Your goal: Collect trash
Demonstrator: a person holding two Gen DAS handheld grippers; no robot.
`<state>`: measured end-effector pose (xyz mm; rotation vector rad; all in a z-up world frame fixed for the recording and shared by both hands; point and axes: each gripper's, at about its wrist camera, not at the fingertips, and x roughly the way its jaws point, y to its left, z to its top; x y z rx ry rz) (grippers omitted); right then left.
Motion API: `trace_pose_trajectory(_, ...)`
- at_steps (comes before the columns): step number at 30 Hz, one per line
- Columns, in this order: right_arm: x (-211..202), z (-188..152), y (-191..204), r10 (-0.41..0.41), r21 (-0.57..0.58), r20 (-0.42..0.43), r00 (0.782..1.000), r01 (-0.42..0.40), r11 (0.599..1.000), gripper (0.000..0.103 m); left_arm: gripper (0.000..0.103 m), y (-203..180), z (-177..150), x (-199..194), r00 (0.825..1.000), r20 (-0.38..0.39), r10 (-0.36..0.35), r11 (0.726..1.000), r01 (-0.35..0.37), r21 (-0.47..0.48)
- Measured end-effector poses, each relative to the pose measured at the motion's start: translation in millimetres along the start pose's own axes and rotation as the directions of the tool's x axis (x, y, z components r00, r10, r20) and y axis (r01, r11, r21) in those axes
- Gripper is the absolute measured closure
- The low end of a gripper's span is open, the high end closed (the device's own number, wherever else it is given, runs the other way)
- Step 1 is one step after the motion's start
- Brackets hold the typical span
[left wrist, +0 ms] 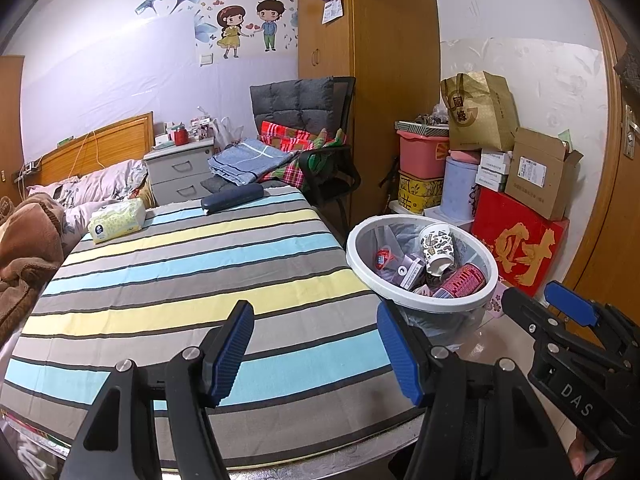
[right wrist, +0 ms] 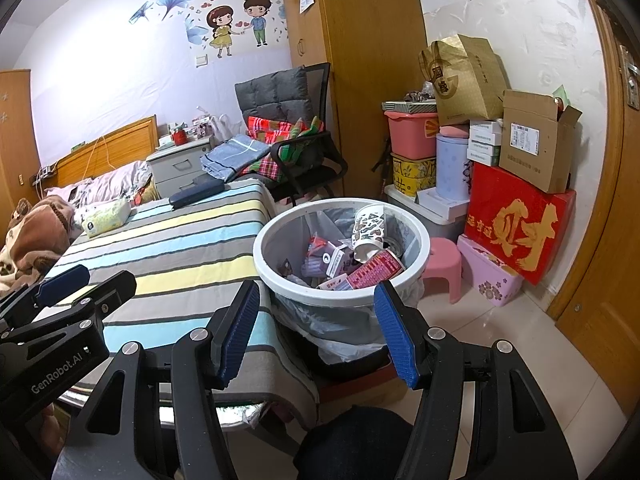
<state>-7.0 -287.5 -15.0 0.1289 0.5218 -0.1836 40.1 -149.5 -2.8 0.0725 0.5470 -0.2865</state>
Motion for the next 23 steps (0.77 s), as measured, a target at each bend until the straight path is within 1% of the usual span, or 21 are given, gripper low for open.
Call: trace_pose_trajectory(23,0.1,-0.9,0.7,-0.002,0.001,-0.001,1.000,0.002,1.000,0.042,0.039,1.5,-0.7,-0.7,1.000,-0.004,0.001,1.000,-0.001,0.002)
